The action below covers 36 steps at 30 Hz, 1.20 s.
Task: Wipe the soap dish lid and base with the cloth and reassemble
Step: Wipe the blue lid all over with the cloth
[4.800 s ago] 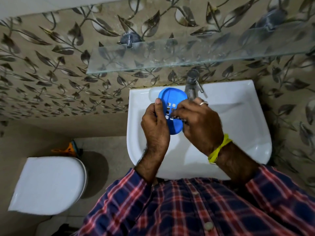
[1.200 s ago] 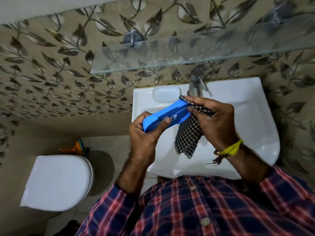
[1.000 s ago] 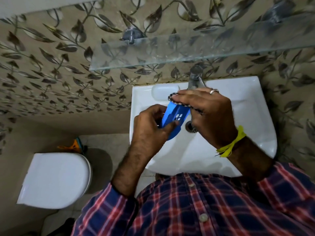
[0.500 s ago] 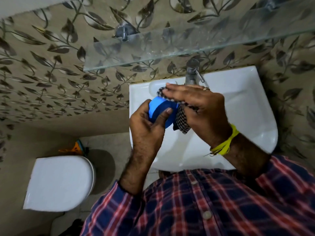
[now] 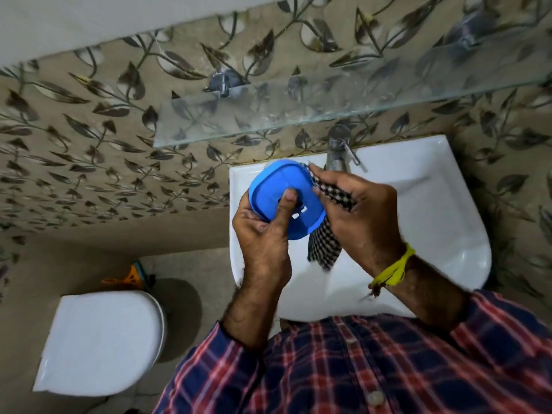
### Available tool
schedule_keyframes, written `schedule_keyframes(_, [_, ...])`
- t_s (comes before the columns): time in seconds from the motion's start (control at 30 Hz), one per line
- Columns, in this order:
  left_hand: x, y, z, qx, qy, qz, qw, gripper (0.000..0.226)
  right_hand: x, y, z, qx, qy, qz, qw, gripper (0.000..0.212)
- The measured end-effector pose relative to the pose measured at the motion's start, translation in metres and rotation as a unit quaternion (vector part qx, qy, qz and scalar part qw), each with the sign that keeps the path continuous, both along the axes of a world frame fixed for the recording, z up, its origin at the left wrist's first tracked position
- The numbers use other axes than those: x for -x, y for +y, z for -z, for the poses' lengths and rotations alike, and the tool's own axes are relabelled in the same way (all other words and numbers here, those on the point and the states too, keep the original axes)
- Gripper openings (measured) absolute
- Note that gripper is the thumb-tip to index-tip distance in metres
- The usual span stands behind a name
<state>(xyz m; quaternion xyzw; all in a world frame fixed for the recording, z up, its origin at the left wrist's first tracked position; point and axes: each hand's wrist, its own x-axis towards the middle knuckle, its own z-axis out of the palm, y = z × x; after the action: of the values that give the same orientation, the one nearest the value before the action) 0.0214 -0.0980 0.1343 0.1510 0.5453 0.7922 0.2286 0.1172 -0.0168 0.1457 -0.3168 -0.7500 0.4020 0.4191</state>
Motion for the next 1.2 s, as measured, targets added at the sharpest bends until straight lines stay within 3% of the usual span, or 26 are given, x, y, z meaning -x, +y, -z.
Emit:
schedule_keyframes(0.1, [0.009, 0.007, -0.004, -0.035, -0.017, -0.022, 0.999, 0.023, 0.003, 0.001, -0.001, 0.006, 0.024, -0.007, 1.0, 0.033])
schedule_keyframes(0.23, [0.01, 0.017, -0.008, -0.064, -0.058, -0.043, 0.995, 0.032, -0.001, -0.005, 0.012, 0.175, 0.052, 0.024, 0.983, 0.034])
schedule_keyframes(0.37, [0.005, 0.031, -0.008, -0.094, -0.077, -0.014, 0.993, 0.02, 0.007, -0.01, 0.016, 0.308, 0.134, 0.04, 0.941, 0.036])
schedule_keyframes(0.47, [-0.002, 0.035, -0.008, -0.074, -0.104, 0.003, 0.992, 0.03, 0.008, 0.0, 0.017, 0.344, 0.147, 0.092, 0.923, 0.031])
schedule_keyframes(0.63, [-0.014, 0.028, -0.002, 0.049, -0.102, -0.027, 0.993, 0.04, -0.007, 0.012, 0.021, 0.14, -0.007, 0.153, 0.978, 0.028])
schedule_keyframes(0.7, [-0.02, 0.016, 0.001, 0.126, -0.068, -0.075, 0.987, 0.061, -0.013, 0.013, 0.023, 0.059, -0.071, 0.167, 0.982, 0.03])
schedule_keyframes(0.77, [-0.024, 0.008, 0.0, 0.16, -0.091, -0.068, 0.981, 0.076, -0.017, 0.012, 0.023, -0.021, -0.109, 0.166, 0.98, 0.035])
schedule_keyframes(0.9, [-0.015, 0.022, -0.014, 0.081, -0.321, -0.013, 0.943, 0.074, -0.017, 0.005, 0.021, -0.215, -0.099, 0.142, 0.961, 0.037])
schedule_keyframes(0.97, [-0.009, 0.029, -0.016, 0.052, -0.39, 0.0, 0.919, 0.067, -0.017, -0.002, 0.024, -0.301, -0.072, 0.108, 0.945, 0.031])
schedule_keyframes(1.07, [-0.007, 0.03, -0.011, 0.039, -0.429, 0.06, 0.901, 0.082, -0.021, -0.007, 0.032, -0.349, -0.041, 0.069, 0.934, 0.031])
schedule_keyframes(1.2, [0.006, 0.024, -0.001, -0.029, -0.444, 0.071, 0.893, 0.094, -0.03, -0.006, 0.046, -0.383, -0.027, -0.007, 0.923, 0.025])
